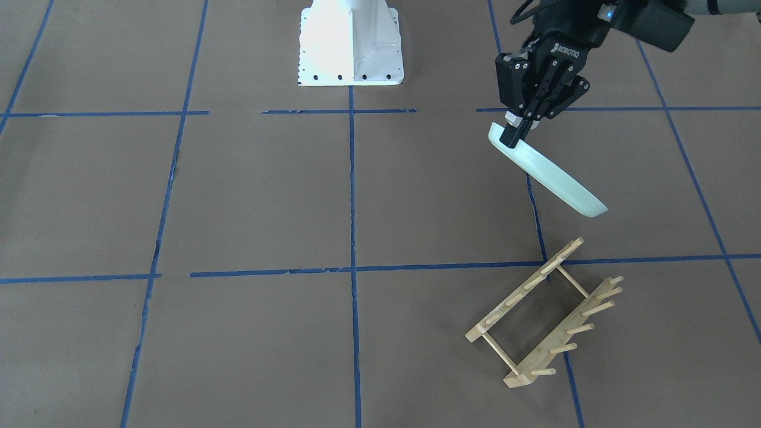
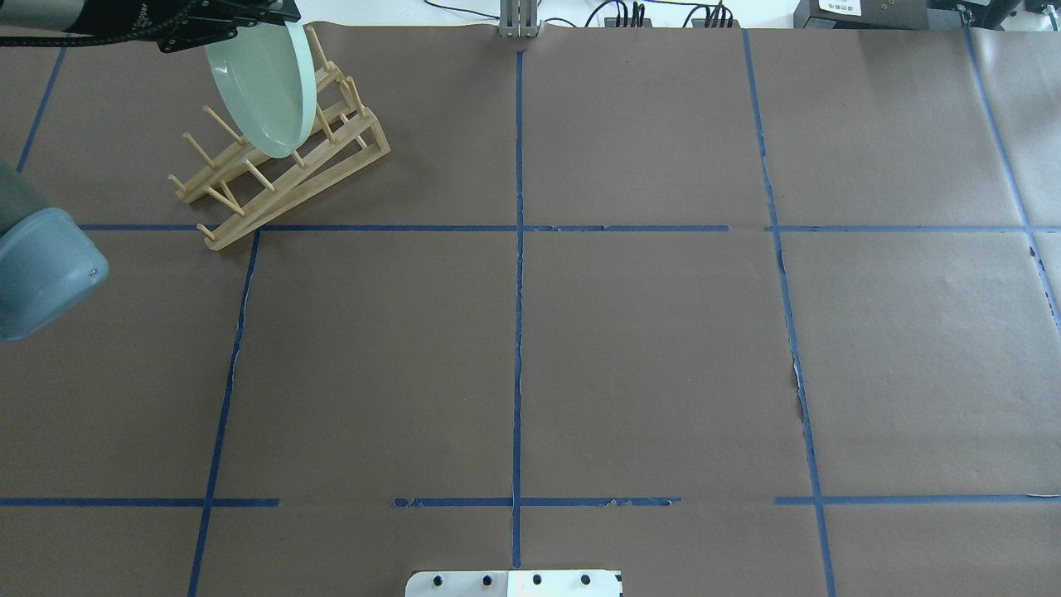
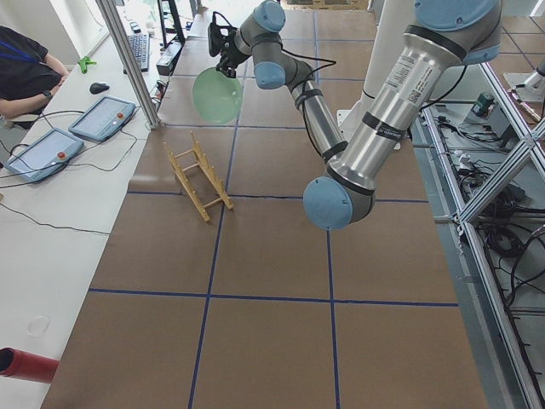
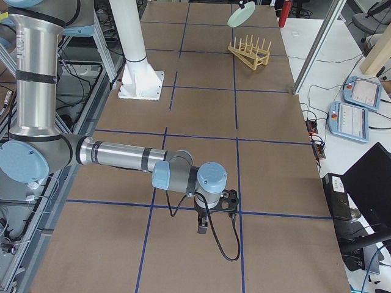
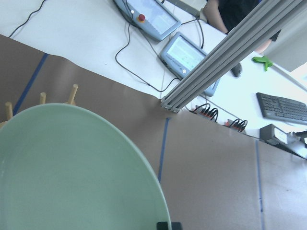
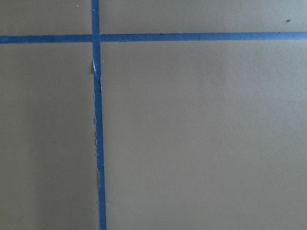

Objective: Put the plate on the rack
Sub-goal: 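Carry the upright plate with the left gripper above the wooden rack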

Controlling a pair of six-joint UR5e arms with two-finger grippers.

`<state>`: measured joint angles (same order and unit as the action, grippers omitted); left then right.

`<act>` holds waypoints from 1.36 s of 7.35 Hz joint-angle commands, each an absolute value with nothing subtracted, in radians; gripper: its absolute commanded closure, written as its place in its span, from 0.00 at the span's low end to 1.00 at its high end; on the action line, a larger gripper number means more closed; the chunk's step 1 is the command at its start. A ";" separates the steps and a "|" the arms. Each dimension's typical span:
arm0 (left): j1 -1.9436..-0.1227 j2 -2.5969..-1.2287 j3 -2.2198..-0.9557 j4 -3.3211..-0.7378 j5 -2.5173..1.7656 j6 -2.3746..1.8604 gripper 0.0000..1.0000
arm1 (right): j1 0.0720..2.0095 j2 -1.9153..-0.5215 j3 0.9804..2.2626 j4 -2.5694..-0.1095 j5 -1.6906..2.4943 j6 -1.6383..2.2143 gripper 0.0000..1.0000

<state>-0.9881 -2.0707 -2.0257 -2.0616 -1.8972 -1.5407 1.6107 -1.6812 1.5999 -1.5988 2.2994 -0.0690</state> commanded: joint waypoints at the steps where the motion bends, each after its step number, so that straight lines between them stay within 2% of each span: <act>1: -1.037 -2.019 -1.881 -2.467 -1.896 -1.693 1.00 | 1.611 -1.681 1.600 -1.598 2.299 -0.069 0.00; 3: -1.052 -1.988 -1.696 -2.847 -1.888 -1.767 1.00 | 1.611 -1.681 1.600 -1.598 2.299 -0.069 0.00; 5: -1.048 -2.006 -1.510 -3.113 -1.794 -1.816 1.00 | 1.611 -1.681 1.600 -1.598 2.299 -0.069 0.00; 10: -1.045 -2.080 -1.367 -3.135 -1.756 -1.829 1.00 | 1.611 -1.681 1.600 -1.598 2.299 -0.071 0.00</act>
<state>-1.0460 -2.0681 -1.3977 -3.1334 -1.7578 -1.8293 1.6111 -1.6812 1.5999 -1.5984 2.2995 -0.0700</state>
